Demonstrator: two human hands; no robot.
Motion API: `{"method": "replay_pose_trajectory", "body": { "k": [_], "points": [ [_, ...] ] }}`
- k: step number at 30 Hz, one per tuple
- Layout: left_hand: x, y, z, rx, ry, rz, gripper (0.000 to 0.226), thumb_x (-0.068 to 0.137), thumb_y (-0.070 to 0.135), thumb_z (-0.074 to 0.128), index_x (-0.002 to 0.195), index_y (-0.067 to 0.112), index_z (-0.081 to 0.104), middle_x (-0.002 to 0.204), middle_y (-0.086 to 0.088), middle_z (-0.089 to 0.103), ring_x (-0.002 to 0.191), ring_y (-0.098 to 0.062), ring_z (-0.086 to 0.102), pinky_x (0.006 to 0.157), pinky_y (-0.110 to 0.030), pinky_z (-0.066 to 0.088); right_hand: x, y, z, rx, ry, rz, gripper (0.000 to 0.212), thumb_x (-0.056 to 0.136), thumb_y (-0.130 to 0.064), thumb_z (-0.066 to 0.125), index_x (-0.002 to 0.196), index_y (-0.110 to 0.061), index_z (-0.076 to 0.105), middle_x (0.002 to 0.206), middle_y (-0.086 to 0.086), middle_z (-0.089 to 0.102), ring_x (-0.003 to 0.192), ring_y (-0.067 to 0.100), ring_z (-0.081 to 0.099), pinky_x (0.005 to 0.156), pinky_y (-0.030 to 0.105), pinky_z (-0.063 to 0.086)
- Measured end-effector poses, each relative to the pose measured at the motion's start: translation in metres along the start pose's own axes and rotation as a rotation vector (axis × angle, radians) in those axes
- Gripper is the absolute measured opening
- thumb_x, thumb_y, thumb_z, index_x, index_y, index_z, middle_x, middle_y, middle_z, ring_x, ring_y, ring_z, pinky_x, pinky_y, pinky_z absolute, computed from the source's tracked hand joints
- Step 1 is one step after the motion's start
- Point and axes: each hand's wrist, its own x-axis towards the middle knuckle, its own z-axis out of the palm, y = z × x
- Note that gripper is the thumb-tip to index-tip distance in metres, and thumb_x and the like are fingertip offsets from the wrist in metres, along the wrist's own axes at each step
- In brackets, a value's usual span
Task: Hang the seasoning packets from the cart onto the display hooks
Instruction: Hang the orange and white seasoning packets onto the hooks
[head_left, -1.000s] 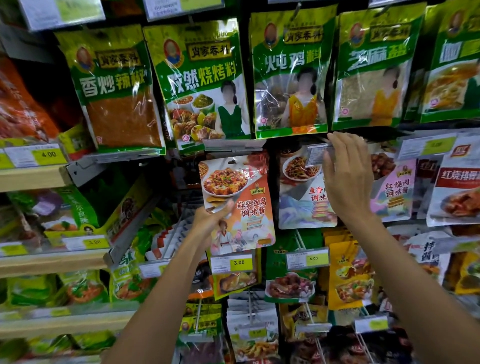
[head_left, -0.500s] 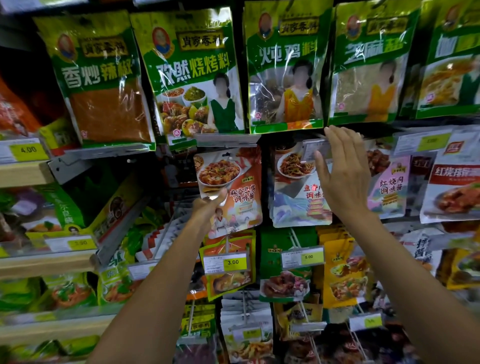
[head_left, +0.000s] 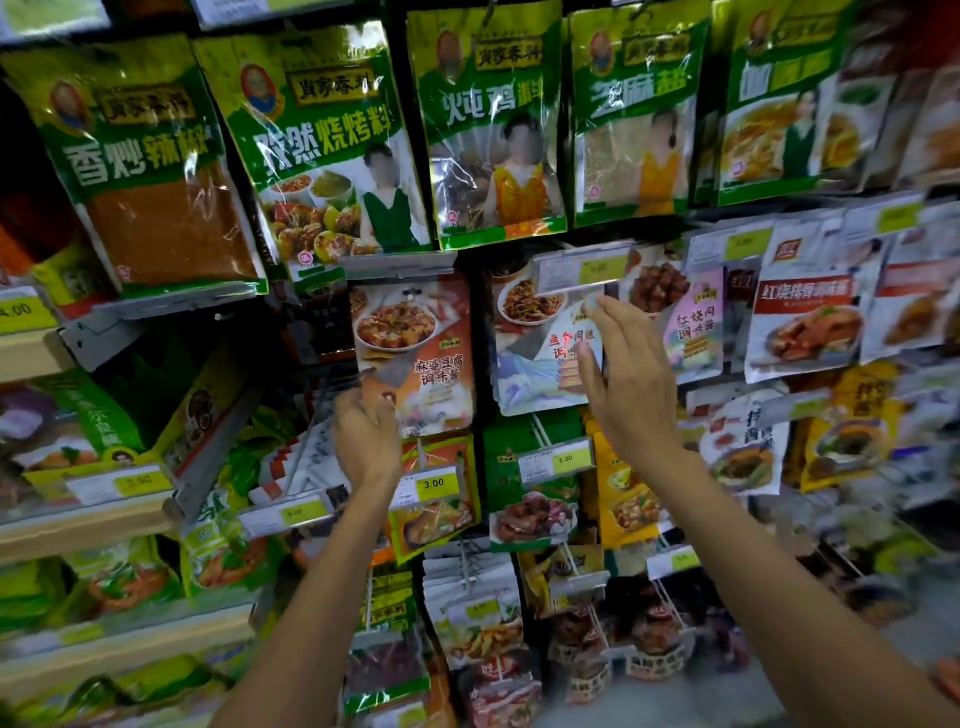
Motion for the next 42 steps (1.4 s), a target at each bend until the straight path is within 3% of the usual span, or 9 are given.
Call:
{"method": "replay_pose_trajectory", "body": {
  "k": [2, 6, 12, 15, 21, 26, 32, 36, 42],
  "points": [
    [-0.032, -0.002, -0.009, -0.013, -0.030, 0.158, 0.030, 0.101, 0.028, 0.043, 0.119, 0.006, 0.053, 0.111, -0.012, 0.060, 0.095, -0.029, 0.057, 0.071, -0.041, 0.046, -0.035, -0.001, -0.017, 0.041, -0.088, 0.088, 0.031, 0.094, -0.011, 0.057, 0.120, 0.006, 0.060, 0.120, 0.021, 0.063, 0.113, 0.035, 0.059, 0.098, 0.043, 0.047],
    [-0.118, 0.007, -0.007, -0.136, -0.361, 0.364, 0.021, 0.102, 0.029, 0.043, 0.102, 0.020, 0.062, 0.080, 0.000, 0.064, 0.066, -0.019, 0.059, 0.056, -0.041, 0.048, -0.120, 0.007, -0.065, 0.139, -0.288, 0.387, 0.031, 0.101, -0.023, 0.044, 0.119, -0.003, 0.061, 0.108, 0.013, 0.064, 0.096, 0.029, 0.061, 0.081, 0.031, 0.045],
    [-0.240, -0.001, 0.042, -0.246, -0.860, 0.289, 0.026, 0.101, 0.023, 0.042, 0.097, 0.012, 0.066, 0.083, 0.005, 0.068, 0.074, -0.006, 0.064, 0.069, -0.021, 0.051, -0.237, 0.034, -0.160, 0.138, -0.308, 0.900, 0.026, 0.101, -0.025, 0.043, 0.088, -0.013, 0.062, 0.072, 0.008, 0.063, 0.064, 0.025, 0.059, 0.060, 0.037, 0.041],
    [-0.295, -0.011, 0.072, -0.206, -0.991, 0.247, 0.023, 0.100, 0.017, 0.044, 0.091, 0.014, 0.065, 0.079, 0.002, 0.069, 0.071, -0.024, 0.065, 0.068, -0.039, 0.052, -0.292, 0.049, -0.210, 0.072, -0.246, 1.115, 0.026, 0.100, -0.027, 0.046, 0.096, -0.012, 0.067, 0.080, 0.000, 0.069, 0.071, 0.016, 0.065, 0.065, 0.025, 0.044],
    [-0.387, -0.004, 0.145, -0.106, -1.188, 0.217, 0.020, 0.097, 0.003, 0.048, 0.086, 0.003, 0.065, 0.069, 0.008, 0.063, 0.060, 0.005, 0.059, 0.059, -0.016, 0.041, -0.362, 0.102, -0.292, -0.127, -0.100, 1.380, 0.015, 0.097, -0.019, 0.054, 0.088, -0.017, 0.066, 0.076, -0.007, 0.066, 0.067, 0.013, 0.062, 0.062, 0.019, 0.044],
    [-0.448, 0.025, 0.233, -0.026, -1.334, 0.273, 0.017, 0.097, 0.006, 0.050, 0.095, 0.002, 0.066, 0.088, -0.012, 0.069, 0.085, -0.030, 0.064, 0.079, -0.042, 0.050, -0.388, 0.171, -0.337, -0.295, -0.041, 1.446, 0.009, 0.094, -0.014, 0.059, 0.092, -0.015, 0.067, 0.072, -0.004, 0.065, 0.065, 0.012, 0.058, 0.057, 0.017, 0.035],
    [-0.507, 0.071, 0.337, 0.035, -1.440, 0.394, 0.018, 0.096, 0.007, 0.050, 0.091, 0.010, 0.066, 0.085, -0.015, 0.070, 0.084, -0.030, 0.065, 0.076, -0.039, 0.048, -0.411, 0.258, -0.367, -0.315, -0.003, 1.589, 0.010, 0.096, -0.017, 0.057, 0.091, -0.016, 0.066, 0.076, -0.010, 0.068, 0.066, 0.001, 0.062, 0.059, 0.007, 0.040],
    [-0.527, 0.097, 0.404, 0.090, -1.448, 0.529, 0.029, 0.094, 0.023, 0.049, 0.101, 0.002, 0.068, 0.087, -0.015, 0.070, 0.078, -0.021, 0.059, 0.062, -0.022, 0.031, -0.428, 0.315, -0.369, -0.337, -0.006, 1.702, 0.013, 0.097, -0.017, 0.054, 0.095, -0.012, 0.066, 0.080, 0.005, 0.071, 0.073, 0.022, 0.066, 0.068, 0.037, 0.051],
    [-0.551, 0.104, 0.513, 0.179, -1.453, 0.666, 0.025, 0.098, 0.015, 0.050, 0.111, -0.001, 0.064, 0.103, -0.018, 0.067, 0.092, -0.029, 0.060, 0.074, -0.029, 0.040, -0.470, 0.409, -0.357, -0.369, 0.130, 1.903, 0.018, 0.098, -0.016, 0.051, 0.107, -0.007, 0.063, 0.093, 0.010, 0.069, 0.079, 0.023, 0.062, 0.073, 0.037, 0.052]
  ]
}}
